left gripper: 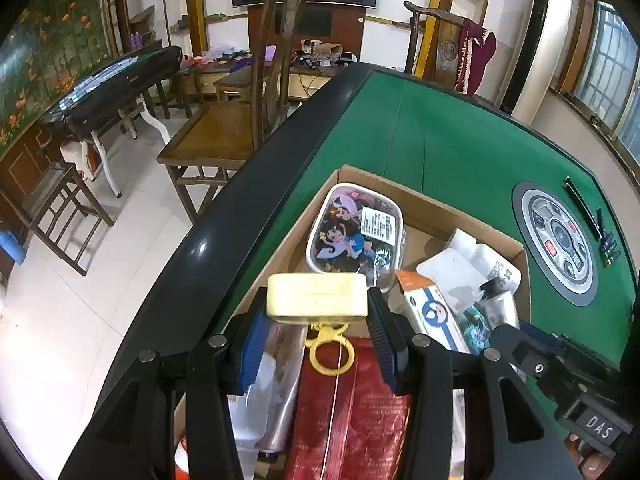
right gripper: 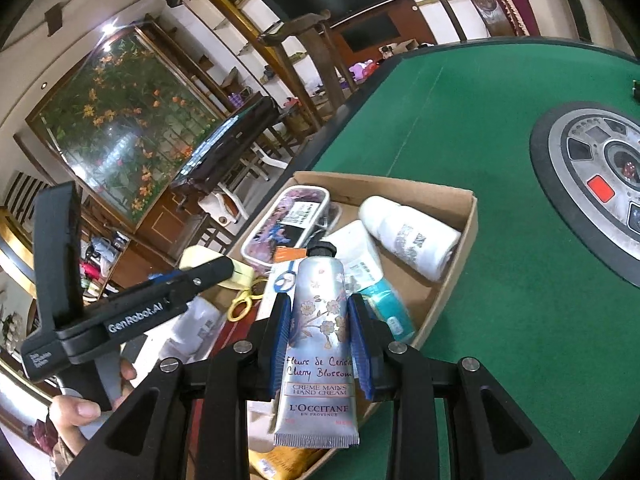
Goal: Organize objects
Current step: 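Open left gripper to release pouch while right gripper releases hand cream tube in tray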
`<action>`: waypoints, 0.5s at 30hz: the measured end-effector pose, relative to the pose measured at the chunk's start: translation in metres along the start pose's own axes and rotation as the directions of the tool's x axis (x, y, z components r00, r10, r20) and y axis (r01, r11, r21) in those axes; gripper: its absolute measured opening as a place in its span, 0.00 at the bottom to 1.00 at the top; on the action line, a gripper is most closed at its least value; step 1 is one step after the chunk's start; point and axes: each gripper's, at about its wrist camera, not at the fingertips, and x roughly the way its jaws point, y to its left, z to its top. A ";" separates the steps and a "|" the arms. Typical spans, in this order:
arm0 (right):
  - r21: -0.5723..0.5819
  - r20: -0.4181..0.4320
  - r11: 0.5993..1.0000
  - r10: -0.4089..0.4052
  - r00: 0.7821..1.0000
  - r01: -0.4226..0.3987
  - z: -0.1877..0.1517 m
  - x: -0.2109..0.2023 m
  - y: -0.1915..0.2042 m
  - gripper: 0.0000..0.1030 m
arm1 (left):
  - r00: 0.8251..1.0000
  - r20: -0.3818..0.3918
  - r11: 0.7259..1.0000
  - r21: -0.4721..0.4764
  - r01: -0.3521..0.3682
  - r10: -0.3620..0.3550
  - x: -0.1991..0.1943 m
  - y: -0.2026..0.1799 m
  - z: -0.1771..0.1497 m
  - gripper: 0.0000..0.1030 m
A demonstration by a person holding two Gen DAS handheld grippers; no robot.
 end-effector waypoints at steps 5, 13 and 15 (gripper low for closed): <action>0.009 0.018 1.000 0.010 1.000 -0.010 0.001 -0.005 -0.007 0.33 | 1.000 -0.022 1.000 0.005 -0.005 0.005 0.011 -0.001 0.009 0.46; -0.008 0.036 0.999 0.053 0.998 -0.053 0.000 -0.017 -0.004 0.33 | 0.998 -0.056 1.000 0.016 -0.019 0.020 0.018 -0.007 0.012 0.47; -0.004 0.031 0.998 0.060 0.998 -0.060 -0.002 -0.020 -0.004 0.33 | 0.999 -0.052 1.000 0.010 -0.014 0.014 0.014 -0.006 0.010 0.47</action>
